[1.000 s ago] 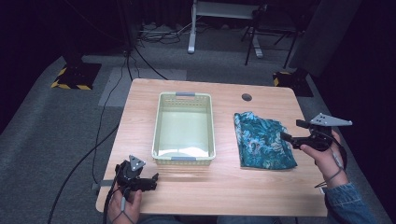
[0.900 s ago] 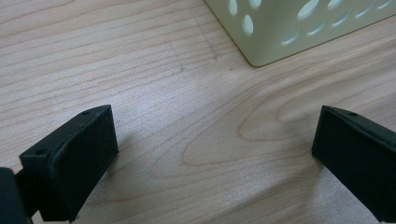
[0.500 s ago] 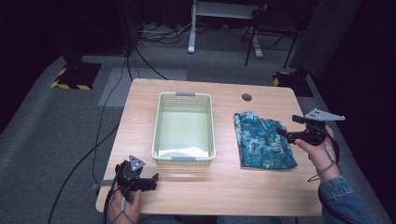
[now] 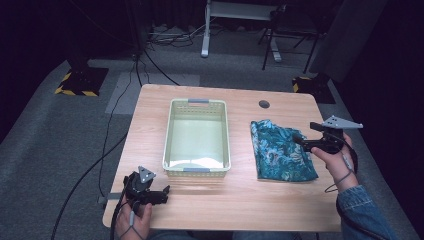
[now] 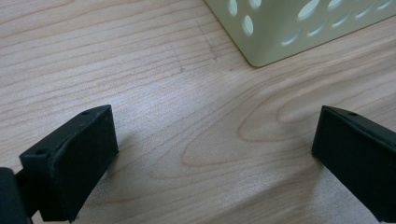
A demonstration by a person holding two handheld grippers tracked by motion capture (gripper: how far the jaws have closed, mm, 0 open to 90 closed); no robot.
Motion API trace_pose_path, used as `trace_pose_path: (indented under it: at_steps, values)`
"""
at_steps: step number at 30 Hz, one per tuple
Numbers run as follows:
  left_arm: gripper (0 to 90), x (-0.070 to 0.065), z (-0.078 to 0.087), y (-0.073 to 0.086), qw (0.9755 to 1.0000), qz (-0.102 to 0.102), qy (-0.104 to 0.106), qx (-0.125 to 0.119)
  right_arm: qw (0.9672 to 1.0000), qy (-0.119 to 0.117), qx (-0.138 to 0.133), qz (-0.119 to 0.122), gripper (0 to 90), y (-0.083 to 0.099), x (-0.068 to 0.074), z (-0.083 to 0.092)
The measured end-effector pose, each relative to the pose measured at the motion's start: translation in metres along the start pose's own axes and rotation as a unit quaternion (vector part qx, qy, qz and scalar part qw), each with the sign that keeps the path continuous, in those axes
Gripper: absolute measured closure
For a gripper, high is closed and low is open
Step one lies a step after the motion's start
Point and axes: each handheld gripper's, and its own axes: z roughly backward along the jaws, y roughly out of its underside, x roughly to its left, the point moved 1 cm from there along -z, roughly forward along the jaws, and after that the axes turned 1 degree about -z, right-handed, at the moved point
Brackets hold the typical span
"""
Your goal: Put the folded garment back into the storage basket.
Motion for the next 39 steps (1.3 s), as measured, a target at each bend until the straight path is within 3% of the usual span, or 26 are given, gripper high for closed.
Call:
trace_pose_path:
  at_steps: [16,28,39]
  values:
    - [0.3,0.0,0.0,0.0,1.0,0.001,-0.001,0.0,0.9999,0.001,0.006,-0.008,4.2,0.012,0.002,-0.027]
    - [0.3,0.0,0.0,0.0,1.0,0.001,0.0,0.0,0.9995,0.006,0.013,-0.028,4.0,0.024,0.003,-0.045]
    - [0.3,0.0,0.0,0.0,1.0,0.001,-0.001,0.0,0.9984,0.013,0.036,-0.041,4.0,0.038,0.003,-0.06]
